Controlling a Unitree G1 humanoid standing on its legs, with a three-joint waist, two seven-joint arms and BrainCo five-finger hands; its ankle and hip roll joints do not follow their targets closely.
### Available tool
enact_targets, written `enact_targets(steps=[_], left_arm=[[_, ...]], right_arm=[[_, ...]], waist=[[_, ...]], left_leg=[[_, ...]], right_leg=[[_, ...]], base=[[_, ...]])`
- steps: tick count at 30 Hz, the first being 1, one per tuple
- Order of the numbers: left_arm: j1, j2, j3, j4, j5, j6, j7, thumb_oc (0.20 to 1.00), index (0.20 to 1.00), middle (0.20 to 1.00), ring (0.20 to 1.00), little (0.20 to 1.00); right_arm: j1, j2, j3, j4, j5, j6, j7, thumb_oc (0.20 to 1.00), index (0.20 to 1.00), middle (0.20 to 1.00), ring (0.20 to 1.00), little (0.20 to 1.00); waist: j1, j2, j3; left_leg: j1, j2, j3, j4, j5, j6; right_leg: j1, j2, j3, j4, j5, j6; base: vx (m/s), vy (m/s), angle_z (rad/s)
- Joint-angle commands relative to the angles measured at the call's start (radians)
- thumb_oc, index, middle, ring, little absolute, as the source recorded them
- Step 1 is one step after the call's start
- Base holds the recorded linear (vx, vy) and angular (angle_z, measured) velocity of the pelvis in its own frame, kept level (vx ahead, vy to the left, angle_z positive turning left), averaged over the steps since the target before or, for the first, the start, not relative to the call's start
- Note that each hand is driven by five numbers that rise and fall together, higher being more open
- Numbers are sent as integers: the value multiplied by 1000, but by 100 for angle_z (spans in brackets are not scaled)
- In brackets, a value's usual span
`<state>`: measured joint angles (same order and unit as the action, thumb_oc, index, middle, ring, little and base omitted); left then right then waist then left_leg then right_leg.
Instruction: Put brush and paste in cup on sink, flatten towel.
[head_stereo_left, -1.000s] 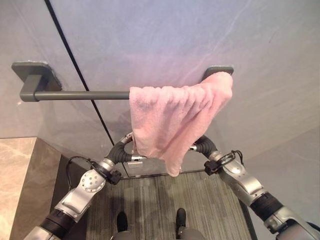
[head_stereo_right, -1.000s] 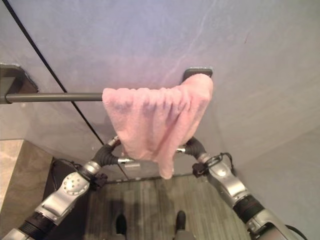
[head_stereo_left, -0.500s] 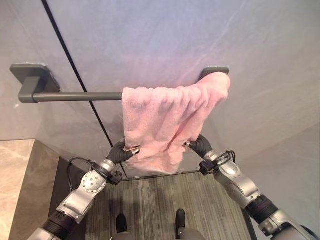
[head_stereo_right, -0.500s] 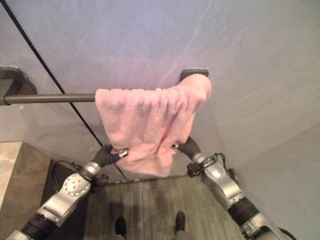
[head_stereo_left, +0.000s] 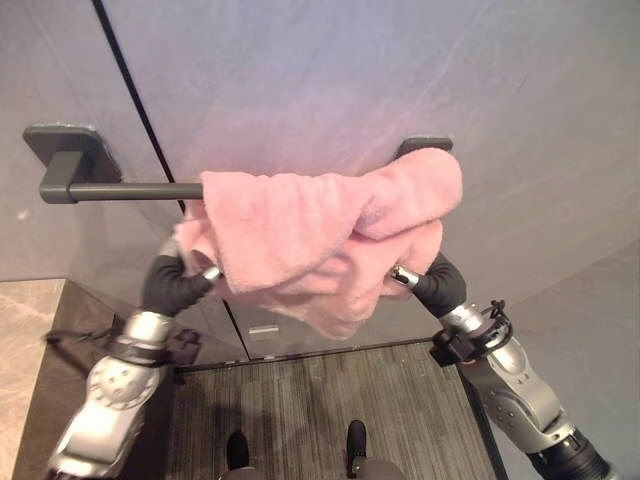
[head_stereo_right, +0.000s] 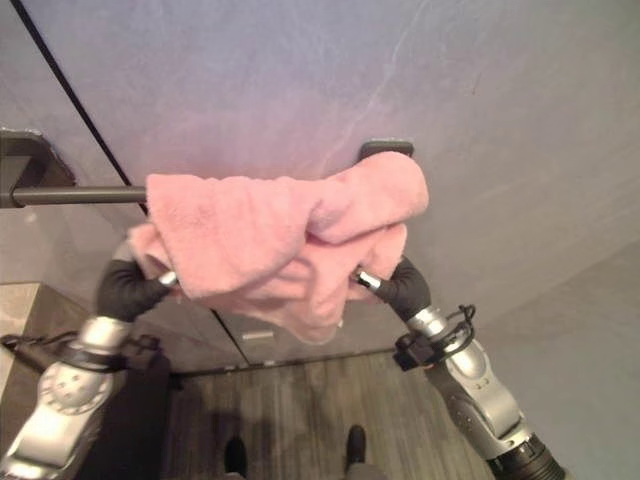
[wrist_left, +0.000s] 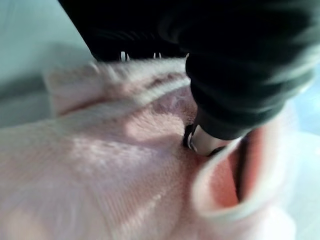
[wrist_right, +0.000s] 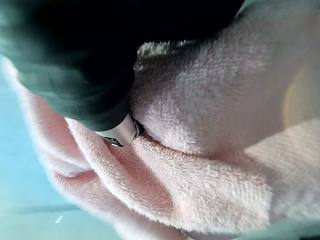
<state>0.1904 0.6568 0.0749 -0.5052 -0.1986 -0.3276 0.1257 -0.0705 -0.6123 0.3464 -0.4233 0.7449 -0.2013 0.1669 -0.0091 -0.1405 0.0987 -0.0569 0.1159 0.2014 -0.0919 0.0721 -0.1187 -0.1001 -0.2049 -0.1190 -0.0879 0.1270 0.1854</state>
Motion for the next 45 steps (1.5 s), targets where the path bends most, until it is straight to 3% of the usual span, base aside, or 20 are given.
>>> enact_targets(steps=[1,3,4,5,6,10,17,21,26,32,40,41,42,43,44,45], left_arm=[[0,28,32,-8,-23,-71,55,200,200,200,200,200],[42,23,48,32,-43,-66,68,200,200,200,200,200],[44,-24,30,181,-15,-51,147,200,200,200,200,200],[41,-24,29,184,-14,-53,148,200,200,200,200,200],[52,-58,27,319,34,-17,194,200,200,200,200,200],[56,-85,-6,431,44,3,178,200,200,200,200,200],[8,-62,-101,510,87,23,143,200,200,200,200,200],[-21,-52,-166,517,150,23,139,200,200,200,200,200],[-20,-64,-192,465,106,7,134,200,200,200,200,200],[-25,-85,-211,463,72,0,137,200,200,200,200,200],[-19,-150,-176,510,37,-3,215,200,200,200,200,200],[-20,-150,-176,511,37,-3,216,200,200,200,200,200],[-29,-146,-181,532,44,5,220,200,200,200,200,200],[-29,-137,-186,546,60,15,215,504,504,504,504,504],[-30,-137,-187,546,61,14,216,1000,1000,1000,1000,1000],[-28,-127,-198,596,99,44,206,1000,1000,1000,1000,1000]], right_arm=[[-98,-6,39,-67,70,-61,43,200,200,200,200,200],[-179,-11,140,-47,68,-32,55,200,200,200,200,200],[-231,11,204,10,-1,-16,24,200,200,200,200,200],[-233,11,204,11,-2,-17,24,200,200,200,200,200],[-280,46,235,33,-93,1,-12,200,200,200,200,200],[-337,118,275,91,-211,14,-42,200,200,200,200,200],[-258,120,221,113,-245,-2,-86,200,200,200,200,200],[-135,122,155,136,-261,-18,-125,200,200,200,200,200],[-61,134,116,130,-231,-49,-139,200,200,200,200,200],[-79,173,161,209,-211,-36,-139,200,200,200,200,200],[-151,263,227,325,-207,-37,-183,200,200,200,200,200],[-153,264,227,326,-207,-38,-184,395,395,395,395,395],[-158,269,228,348,-208,-35,-193,1000,1000,1000,1000,1000],[-160,263,225,355,-220,-31,-192,1000,1000,1000,1000,1000],[-160,263,225,355,-220,-31,-193,1000,1000,1000,1000,1000],[-158,247,223,382,-276,-21,-192,1000,1000,1000,1000,1000]], waist=[[35,-17,-36],[71,-23,-27],[90,-25,-17],[88,-27,-18],[109,-26,-11],[124,-24,-10],[94,-23,-14],[52,-17,-24],[31,-7,-38],[32,3,-46],[73,15,-53],[72,15,-52],[75,19,-51],[75,20,-51],[75,20,-51],[75,22,-51]], left_leg=[[-9,-8,-31,23,-42,9],[-25,-12,-49,27,-37,10],[-26,-11,-58,26,-37,8],[-30,-13,-59,27,-34,9],[-37,-15,-67,28,-32,11],[-44,-17,-74,29,-30,15],[-46,-20,-79,18,-23,16],[-33,-18,-64,16,-28,19],[-14,-17,-45,16,-36,20],[1,-16,-36,21,-43,21],[15,-15,-41,24,-44,20],[15,-15,-41,23,-44,20],[13,-13,-43,17,-38,18],[10,-11,-44,13,-33,15],[9,-11,-44,13,-32,15],[3,-10,-46,9,-24,12]], right_leg=[[-52,-54,-4,1,77,74],[-50,-61,-21,1,79,71],[-40,-60,-32,1,75,67],[-44,-62,-32,1,78,67],[-41,-65,-41,1,79,65],[-38,-70,-51,1,78,64],[-33,-75,-61,1,83,66],[-36,-74,-39,1,84,69],[-36,-74,-20,1,77,70],[-32,-71,-12,1,71,68],[-16,-70,-20,1,60,63],[-16,-70,-20,1,60,63],[-17,-70,-24,1,61,62],[-20,-69,-26,1,61,61],[-21,-69,-26,1,61,61],[-23,-67,-30,1,62,60]], base=[[-36,-16,13],[-36,-29,19],[-28,-28,17],[-35,-29,16],[-23,-8,17],[-15,6,20],[-6,6,2],[4,20,5],[18,26,-17],[15,3,-10],[11,-3,0],[0,0,0],[0,0,0],[0,0,0],[0,0,0],[0,0,0]])
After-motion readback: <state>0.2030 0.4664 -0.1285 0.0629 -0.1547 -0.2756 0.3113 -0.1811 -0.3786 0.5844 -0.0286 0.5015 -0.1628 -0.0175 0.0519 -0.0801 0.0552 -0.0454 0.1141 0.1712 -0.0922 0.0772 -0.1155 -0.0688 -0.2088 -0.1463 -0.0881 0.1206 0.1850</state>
